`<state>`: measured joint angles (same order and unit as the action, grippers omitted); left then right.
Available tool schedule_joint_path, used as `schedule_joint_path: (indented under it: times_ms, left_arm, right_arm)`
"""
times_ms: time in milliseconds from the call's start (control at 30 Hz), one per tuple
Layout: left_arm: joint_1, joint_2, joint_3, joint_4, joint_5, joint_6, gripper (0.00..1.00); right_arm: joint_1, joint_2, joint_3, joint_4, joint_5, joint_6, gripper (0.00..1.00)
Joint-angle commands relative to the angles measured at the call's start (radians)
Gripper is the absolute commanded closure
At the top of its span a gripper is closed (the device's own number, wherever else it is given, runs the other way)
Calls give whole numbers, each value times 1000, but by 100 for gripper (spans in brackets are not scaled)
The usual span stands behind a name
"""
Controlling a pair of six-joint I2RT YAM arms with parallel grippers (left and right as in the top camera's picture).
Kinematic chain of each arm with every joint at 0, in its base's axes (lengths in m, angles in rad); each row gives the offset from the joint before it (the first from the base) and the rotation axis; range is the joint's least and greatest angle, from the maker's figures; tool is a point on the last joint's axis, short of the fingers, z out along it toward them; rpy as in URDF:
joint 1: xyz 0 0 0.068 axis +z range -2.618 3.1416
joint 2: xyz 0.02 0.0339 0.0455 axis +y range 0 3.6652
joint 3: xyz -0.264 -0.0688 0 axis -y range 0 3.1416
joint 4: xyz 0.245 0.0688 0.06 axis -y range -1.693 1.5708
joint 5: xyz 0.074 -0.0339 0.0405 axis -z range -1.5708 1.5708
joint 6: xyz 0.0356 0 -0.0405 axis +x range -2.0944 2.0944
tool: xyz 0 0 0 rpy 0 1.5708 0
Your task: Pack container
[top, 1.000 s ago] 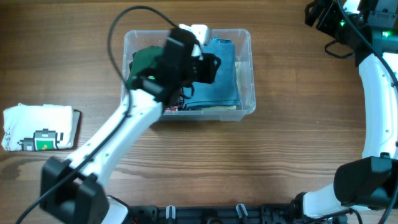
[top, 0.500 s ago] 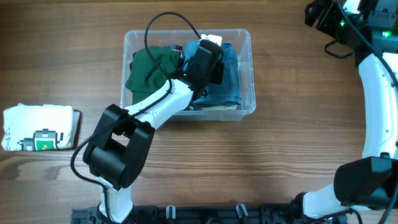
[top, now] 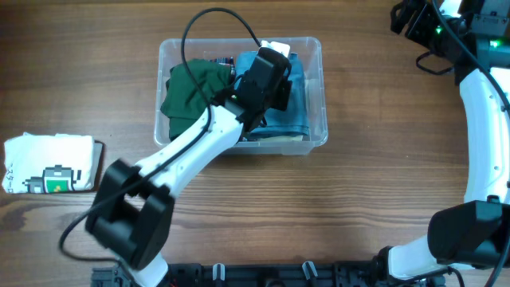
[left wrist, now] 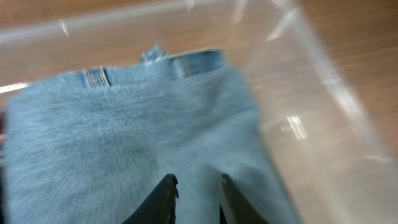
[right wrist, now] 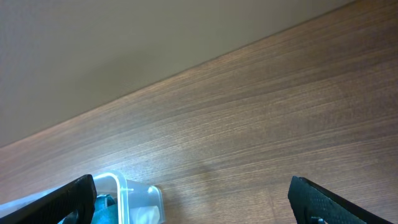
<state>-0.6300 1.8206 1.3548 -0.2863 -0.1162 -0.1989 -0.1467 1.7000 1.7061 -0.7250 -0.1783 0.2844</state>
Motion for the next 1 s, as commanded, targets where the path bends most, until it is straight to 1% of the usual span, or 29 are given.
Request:
schedule_joint_path:
  times_ms: [0, 33, 100, 133, 233, 300, 367, 400, 433, 500, 567, 633, 767, 967]
  left_arm:
    - [-23, -101, 9, -68, -12, 8, 77]
    - [-21, -121, 9, -105, -13, -3, 75]
    - [3, -175, 9, -182, -13, -72, 71]
    - [18, -204, 9, -213, -13, -97, 70]
    - [90, -327, 9, -338, -12, -163, 64]
    - [143, -406, 9, -423, -12, -197, 48]
    - [195, -473, 9, -504, -11, -238, 30]
    - [238, -518, 9, -571, -6, -283, 28]
    - [282, -552, 9, -633, 0, -317, 26]
    - [379, -618, 4, -731, 27, -373, 26]
    - [472, -673, 0, -780, 87, -387, 26]
    - [545, -730, -10, -803, 136, -400, 26]
    - [652, -876, -76, -826, 150, -469, 23]
    - [782, -1146, -276, -829, 146, -577, 19]
  right_arm:
    - [2, 11, -6, 3, 6, 7, 0]
    - [2, 11, -6, 3, 7, 7, 0]
    - [2, 11, -6, 3, 7, 7, 0]
    - [2, 11, -6, 3, 7, 7, 0]
    - [2, 11, -6, 3, 6, 6, 0]
    - [2, 11, -6, 3, 6, 7, 0]
    - [2, 11, -6, 2, 7, 6, 0]
    - [2, 11, -6, 3, 7, 7, 0]
    - [2, 11, -6, 3, 7, 6, 0]
    - [2, 11, -6, 2, 7, 6, 0]
    - [2, 11, -6, 3, 7, 6, 0]
    - [2, 11, -6, 3, 7, 6, 0]
    - [2, 11, -6, 2, 7, 7, 0]
    - [2, 11, -6, 3, 7, 6, 0]
